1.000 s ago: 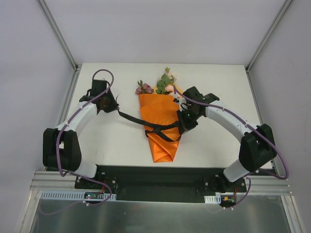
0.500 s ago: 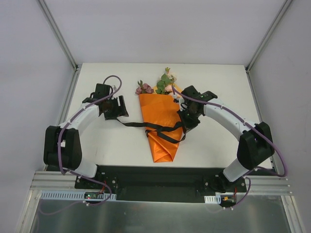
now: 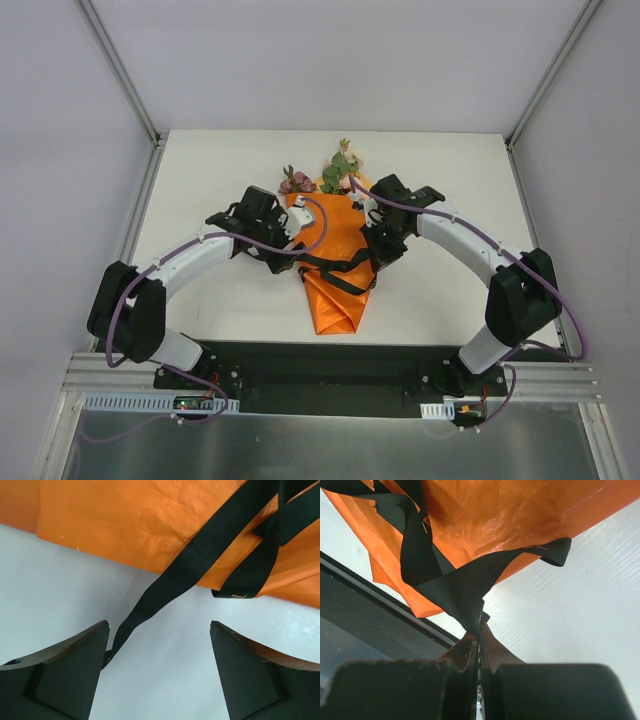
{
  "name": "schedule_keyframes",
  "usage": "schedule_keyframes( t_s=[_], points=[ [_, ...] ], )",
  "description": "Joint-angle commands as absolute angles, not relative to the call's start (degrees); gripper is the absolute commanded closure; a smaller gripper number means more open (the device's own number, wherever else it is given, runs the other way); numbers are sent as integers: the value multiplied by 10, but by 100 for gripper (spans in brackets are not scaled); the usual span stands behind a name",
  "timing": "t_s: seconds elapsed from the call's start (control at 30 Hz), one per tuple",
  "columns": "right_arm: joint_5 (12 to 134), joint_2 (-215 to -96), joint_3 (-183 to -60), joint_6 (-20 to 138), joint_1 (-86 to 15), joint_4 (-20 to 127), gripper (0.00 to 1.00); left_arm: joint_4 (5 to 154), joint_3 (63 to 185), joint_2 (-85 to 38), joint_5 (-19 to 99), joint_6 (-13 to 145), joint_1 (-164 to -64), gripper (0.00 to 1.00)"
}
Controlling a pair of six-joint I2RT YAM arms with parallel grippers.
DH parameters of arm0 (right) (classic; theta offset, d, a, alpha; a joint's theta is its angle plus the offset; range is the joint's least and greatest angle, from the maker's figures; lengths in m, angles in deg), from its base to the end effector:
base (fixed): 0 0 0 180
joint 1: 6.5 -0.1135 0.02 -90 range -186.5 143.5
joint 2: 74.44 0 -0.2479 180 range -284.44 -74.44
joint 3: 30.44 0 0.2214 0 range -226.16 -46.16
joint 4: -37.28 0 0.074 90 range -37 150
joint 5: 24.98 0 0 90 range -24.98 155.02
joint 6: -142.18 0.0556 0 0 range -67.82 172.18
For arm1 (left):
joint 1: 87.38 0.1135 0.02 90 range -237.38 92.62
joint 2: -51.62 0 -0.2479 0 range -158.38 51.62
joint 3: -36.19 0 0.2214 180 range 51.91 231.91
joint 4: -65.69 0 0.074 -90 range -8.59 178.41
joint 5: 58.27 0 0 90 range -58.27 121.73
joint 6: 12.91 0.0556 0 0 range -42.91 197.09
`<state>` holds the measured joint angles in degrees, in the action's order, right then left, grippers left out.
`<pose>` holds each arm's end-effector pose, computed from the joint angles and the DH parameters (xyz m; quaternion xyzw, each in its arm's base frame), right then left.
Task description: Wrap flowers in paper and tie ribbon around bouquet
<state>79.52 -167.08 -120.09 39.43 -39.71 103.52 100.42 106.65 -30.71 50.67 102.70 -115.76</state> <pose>0.2416 0.1748 0.2301 -0.4019 0.8894 0.1539 0.1539 0.2471 -0.1540 0.2217 0.4702 0.7890 -0.1616 0.3609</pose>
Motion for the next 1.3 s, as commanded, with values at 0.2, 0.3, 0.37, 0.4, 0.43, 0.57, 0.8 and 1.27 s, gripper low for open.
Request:
schedule_keyframes(
  t_s=[0.2, 0.3, 0.37, 0.4, 0.43, 0.57, 0.8, 1.27],
  points=[
    [808, -1623, -1182, 386, -396, 1022, 100, 1000, 1069, -386, 491, 1200, -1162, 18],
    [814, -1622, -1181, 393, -397, 1020, 100, 991, 1077, -414, 491, 1203, -1162, 16],
    [818, -1623, -1179, 395, -398, 1015, 100, 982, 1085, -428, 497, 1192, -1162, 17],
    [818, -1623, -1178, 399, -397, 1015, 100, 971, 1089, -440, 502, 1188, -1162, 17],
    [817, -1624, -1178, 400, -397, 1016, 100, 965, 1090, -446, 511, 1188, -1162, 18],
    [808, -1617, -1175, 405, -397, 1018, 100, 957, 1101, -476, 504, 1170, -1161, 24],
    [803, -1611, -1164, 447, -402, 998, 100, 949, 1111, -483, 501, 1122, -1160, 92],
    [616, -1590, -1124, 717, -438, 964, 100, 966, 1057, -317, 512, 773, -1160, 100]
  ],
)
